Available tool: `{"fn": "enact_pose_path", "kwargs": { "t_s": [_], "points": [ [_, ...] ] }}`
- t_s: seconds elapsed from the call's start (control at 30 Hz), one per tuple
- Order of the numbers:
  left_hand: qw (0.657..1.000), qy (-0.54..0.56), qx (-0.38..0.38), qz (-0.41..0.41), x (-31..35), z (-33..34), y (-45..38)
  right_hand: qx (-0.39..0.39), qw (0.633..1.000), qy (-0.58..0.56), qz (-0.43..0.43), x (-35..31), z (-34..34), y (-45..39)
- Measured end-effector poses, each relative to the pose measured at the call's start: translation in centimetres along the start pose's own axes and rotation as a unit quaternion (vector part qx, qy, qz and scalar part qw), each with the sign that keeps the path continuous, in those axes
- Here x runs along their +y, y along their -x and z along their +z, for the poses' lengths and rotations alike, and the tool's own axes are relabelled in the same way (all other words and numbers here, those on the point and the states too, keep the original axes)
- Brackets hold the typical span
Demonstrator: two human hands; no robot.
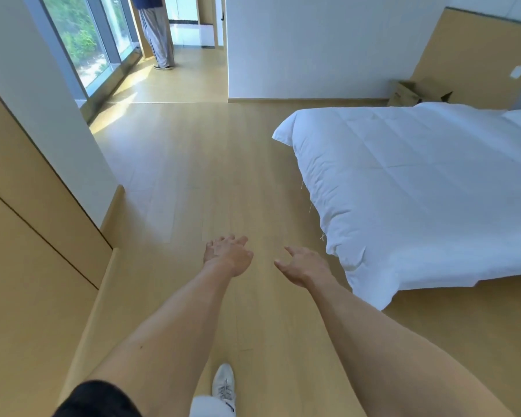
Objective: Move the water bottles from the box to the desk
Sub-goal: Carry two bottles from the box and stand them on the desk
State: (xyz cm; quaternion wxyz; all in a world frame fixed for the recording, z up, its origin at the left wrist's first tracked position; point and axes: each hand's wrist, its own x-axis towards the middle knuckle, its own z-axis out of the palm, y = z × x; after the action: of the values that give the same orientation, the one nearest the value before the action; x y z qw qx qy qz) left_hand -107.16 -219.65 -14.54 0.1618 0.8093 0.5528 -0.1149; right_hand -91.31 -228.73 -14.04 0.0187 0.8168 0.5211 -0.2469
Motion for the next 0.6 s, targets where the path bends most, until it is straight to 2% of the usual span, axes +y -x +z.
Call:
{"fn": "enact_pose_path", "kwargs": {
  "t_s": [0.2,0.6],
  "points": [
    [1.000,-0.004,0.003,0.026,-2.7,-6.0,-10.1,0.020,0.999,-0.036,0.031,-4.2,-5.3,-9.3],
    [1.000,-0.007,0.012,-0.004,-6.9,-13.2,-26.3,0.012,1.000,-0.013,-0.008,-11.1,-11.6,-26.7]
  ]
}}
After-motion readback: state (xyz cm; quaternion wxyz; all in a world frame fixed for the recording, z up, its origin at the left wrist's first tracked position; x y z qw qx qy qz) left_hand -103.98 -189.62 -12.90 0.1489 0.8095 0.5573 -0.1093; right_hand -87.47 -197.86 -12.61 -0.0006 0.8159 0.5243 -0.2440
